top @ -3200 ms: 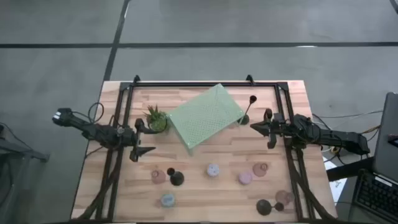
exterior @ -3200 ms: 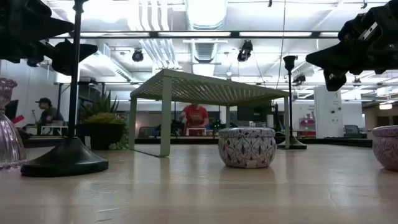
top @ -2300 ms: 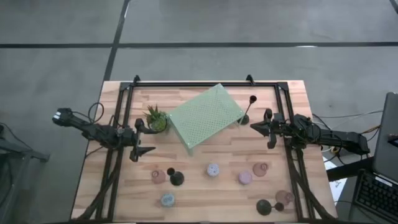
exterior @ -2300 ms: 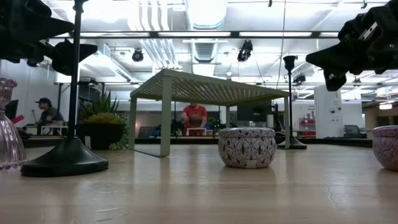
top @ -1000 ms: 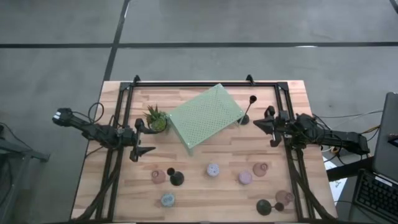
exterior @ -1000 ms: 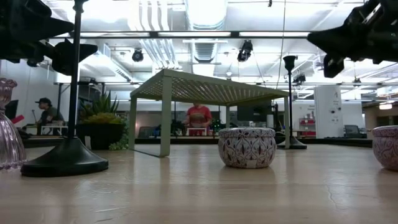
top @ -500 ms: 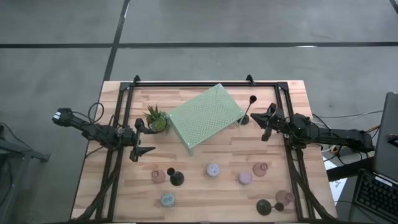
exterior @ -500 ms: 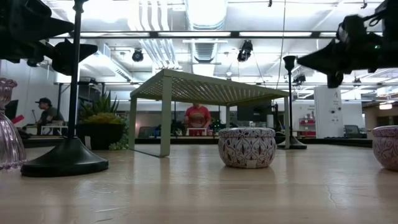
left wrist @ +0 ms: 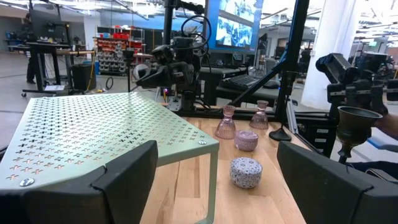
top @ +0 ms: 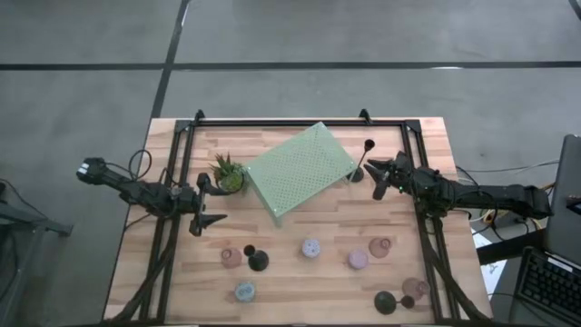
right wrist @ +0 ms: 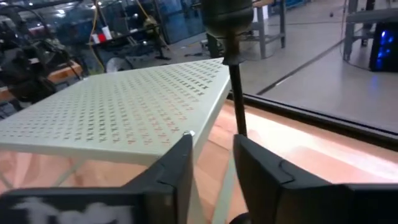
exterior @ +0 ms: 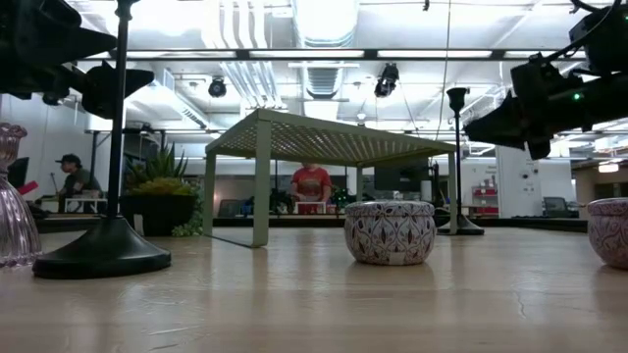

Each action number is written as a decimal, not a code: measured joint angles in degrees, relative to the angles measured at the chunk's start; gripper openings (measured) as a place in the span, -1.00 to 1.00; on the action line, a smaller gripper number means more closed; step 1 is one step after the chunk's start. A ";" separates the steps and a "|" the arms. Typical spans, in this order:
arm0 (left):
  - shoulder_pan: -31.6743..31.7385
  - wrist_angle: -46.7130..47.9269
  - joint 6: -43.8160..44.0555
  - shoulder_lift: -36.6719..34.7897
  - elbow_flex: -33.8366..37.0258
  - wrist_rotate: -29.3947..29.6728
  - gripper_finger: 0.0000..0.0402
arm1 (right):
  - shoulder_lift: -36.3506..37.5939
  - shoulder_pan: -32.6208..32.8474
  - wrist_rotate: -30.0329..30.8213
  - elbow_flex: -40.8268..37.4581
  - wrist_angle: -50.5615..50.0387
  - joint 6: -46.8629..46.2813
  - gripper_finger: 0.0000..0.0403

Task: Pick & Place candle stick holders
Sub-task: Put the top right black candle holder on the shelf

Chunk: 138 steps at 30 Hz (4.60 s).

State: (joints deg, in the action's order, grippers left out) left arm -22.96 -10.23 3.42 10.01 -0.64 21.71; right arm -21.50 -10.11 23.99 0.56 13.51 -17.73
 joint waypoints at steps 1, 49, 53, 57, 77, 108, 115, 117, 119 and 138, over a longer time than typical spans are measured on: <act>-0.02 0.00 0.00 0.01 0.02 0.00 0.67 | 0.00 0.00 0.01 0.00 0.04 0.88 -0.35; 0.00 -0.01 0.00 0.01 0.01 0.00 0.67 | -19.00 -3.95 5.36 0.00 26.26 16.39 -0.28; 0.00 -0.01 0.01 0.01 0.00 0.00 0.67 | -20.83 -4.61 5.08 0.01 26.85 16.29 -0.34; -0.01 -0.01 0.00 -0.01 0.02 0.00 0.67 | -22.77 -4.96 4.22 0.83 27.86 16.49 -0.41; 0.00 -0.01 0.00 -0.01 0.00 0.00 0.67 | -26.53 -4.92 4.07 6.56 26.66 21.75 -0.93; 0.00 0.03 0.02 0.01 0.02 0.00 0.67 | -29.02 -4.90 0.63 38.89 -0.38 26.49 -0.93; 0.00 0.03 0.01 0.00 0.01 0.00 0.67 | -38.30 -5.86 -1.30 45.46 0.51 25.08 -0.93; -0.02 0.03 0.00 -0.01 0.02 0.00 0.67 | -41.00 -6.28 -3.34 47.41 0.42 24.14 -0.94; -0.01 0.03 0.01 0.00 0.02 0.00 0.67 | -43.64 -6.91 -5.70 49.55 0.47 23.47 -0.94; -0.02 0.01 0.00 0.01 0.00 0.00 0.67 | -58.92 -17.27 -19.94 60.07 2.10 11.12 -0.94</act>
State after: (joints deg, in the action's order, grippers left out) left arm -22.98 -10.21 3.42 10.02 -0.64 21.71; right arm -80.42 -27.38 4.04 60.63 15.61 -6.61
